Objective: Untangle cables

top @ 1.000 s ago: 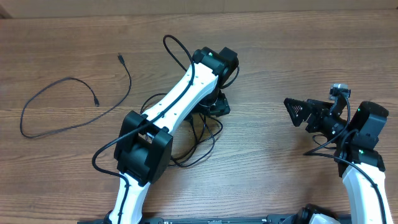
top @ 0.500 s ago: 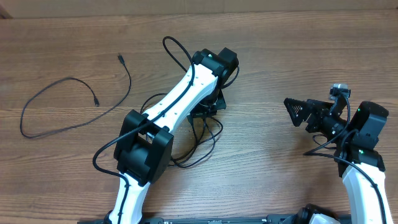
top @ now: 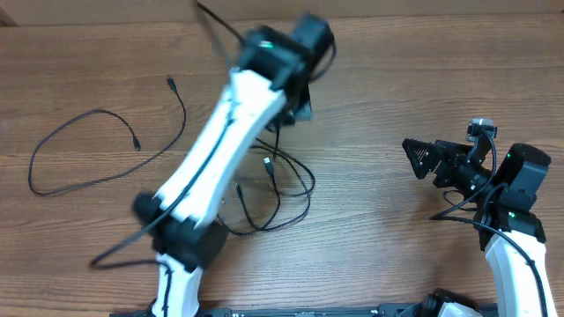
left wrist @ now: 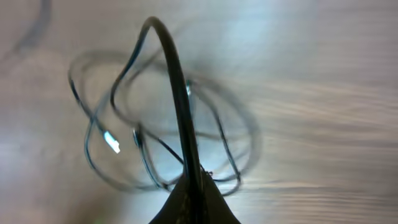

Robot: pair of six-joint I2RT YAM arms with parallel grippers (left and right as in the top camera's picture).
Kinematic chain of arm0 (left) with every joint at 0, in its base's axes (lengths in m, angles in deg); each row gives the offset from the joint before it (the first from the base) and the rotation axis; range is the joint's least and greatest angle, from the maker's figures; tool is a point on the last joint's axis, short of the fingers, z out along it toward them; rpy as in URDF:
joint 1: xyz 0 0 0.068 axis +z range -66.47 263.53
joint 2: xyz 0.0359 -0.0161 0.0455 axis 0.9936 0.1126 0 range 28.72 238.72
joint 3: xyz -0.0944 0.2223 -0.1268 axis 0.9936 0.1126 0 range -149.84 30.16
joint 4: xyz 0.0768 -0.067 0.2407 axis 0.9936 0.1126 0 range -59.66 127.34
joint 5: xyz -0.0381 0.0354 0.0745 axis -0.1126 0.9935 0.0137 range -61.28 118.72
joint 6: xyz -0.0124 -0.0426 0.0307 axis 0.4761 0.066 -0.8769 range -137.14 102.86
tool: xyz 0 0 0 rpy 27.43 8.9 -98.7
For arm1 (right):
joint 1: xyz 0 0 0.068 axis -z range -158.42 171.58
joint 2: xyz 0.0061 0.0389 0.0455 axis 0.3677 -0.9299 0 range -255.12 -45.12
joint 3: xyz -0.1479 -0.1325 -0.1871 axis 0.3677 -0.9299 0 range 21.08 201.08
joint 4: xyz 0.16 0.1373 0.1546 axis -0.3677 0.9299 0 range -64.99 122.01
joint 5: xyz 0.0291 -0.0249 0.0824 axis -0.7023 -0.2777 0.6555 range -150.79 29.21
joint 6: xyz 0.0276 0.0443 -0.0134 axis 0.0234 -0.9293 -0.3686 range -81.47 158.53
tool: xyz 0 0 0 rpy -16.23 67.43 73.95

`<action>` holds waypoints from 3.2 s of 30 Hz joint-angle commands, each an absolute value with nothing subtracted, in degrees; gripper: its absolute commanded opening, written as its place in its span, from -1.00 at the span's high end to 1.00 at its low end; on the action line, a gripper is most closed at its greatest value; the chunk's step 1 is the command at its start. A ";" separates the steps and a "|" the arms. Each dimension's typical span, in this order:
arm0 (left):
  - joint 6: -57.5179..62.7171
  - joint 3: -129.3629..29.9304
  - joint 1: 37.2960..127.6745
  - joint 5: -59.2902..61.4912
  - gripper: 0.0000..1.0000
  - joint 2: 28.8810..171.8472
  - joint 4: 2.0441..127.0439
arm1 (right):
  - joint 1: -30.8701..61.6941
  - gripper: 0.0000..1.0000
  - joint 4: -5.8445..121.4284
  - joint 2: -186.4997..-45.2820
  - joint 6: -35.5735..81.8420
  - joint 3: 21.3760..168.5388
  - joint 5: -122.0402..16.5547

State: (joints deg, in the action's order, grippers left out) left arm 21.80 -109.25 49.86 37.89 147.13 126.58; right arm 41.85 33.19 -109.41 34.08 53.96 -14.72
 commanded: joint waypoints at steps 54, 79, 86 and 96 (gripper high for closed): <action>13.08 -111.37 57.05 60.81 -0.21 143.48 126.72 | 42.22 -1.00 34.79 -109.43 34.54 54.47 -14.85; 9.23 -111.46 55.66 32.01 -1.00 142.21 127.15 | 42.22 -1.00 34.85 -109.43 34.57 54.47 -14.85; 10.89 -108.97 51.92 31.68 -1.00 139.46 127.15 | 42.22 -1.00 34.85 -109.43 34.57 54.47 -14.85; 18.87 -91.42 50.08 35.53 -0.99 138.45 127.18 | 42.22 -1.00 35.03 -109.43 34.57 54.47 -14.88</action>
State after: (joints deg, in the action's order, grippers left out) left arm 15.11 -97.10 49.91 33.84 139.39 126.61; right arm 41.85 35.05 -109.41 34.08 53.96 -14.72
